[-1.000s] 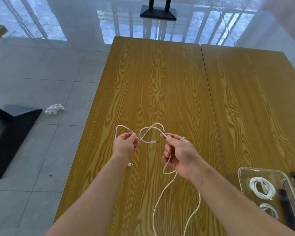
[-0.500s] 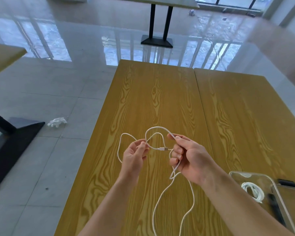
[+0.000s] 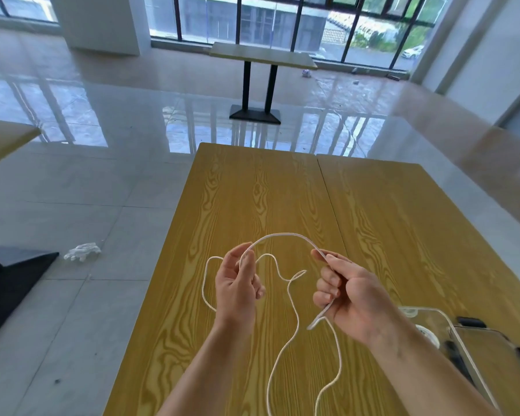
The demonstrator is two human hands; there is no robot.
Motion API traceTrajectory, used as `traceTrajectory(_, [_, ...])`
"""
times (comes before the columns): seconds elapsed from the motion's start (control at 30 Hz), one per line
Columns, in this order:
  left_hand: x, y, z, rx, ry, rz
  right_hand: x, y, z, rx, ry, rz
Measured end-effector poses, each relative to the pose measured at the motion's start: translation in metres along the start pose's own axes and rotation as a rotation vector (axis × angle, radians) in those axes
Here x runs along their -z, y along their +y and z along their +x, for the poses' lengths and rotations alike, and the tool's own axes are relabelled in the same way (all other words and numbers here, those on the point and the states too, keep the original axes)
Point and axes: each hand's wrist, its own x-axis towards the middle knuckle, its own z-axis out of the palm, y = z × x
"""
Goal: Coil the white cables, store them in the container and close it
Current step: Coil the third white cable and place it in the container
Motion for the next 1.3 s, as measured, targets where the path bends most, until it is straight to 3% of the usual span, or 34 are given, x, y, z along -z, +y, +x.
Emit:
traceTrajectory(0.1, [-0.003,0.013,-0.009,-0.041,-0.074,0.007,-0.001,-0.001,-0.009,0.05,-0.003,0.0])
traceTrajectory(0.3, [-0.008,0.033,-0.028,-0.072,-0.077,-0.048,-0.008,-0.008,-0.029,0.117,-0.038,0.074])
traceTrajectory(0.53, [-0.015,0.062,-0.053,-0.15,-0.334,-0.172,0.004,-0.032,-0.044,0.142,-0.101,0.117])
traceTrajectory(0.6, [-0.024,0.072,-0.061,-0.183,-0.311,-0.135,0.012,-0.041,-0.049,0.148,-0.13,0.053])
traceTrajectory(0.77, [-0.052,0.079,-0.065,-0.128,-0.061,0.071,0.018,-0.06,-0.062,0.174,-0.21,-0.126])
traceTrajectory(0.93, [-0.078,0.074,-0.057,-0.056,0.074,0.347,0.008,-0.06,-0.075,0.321,-0.339,-0.405])
traceTrajectory(1.03, [-0.098,0.084,-0.061,0.032,0.014,0.453,0.008,-0.058,-0.081,0.48,-0.315,-0.646])
traceTrajectory(1.17, [-0.111,0.093,-0.07,0.117,-0.199,0.475,0.014,-0.057,-0.077,0.554,-0.283,-0.794])
traceTrajectory(1.3, [-0.12,0.098,-0.073,0.078,-0.206,0.445,0.018,-0.05,-0.073,0.656,-0.266,-0.98])
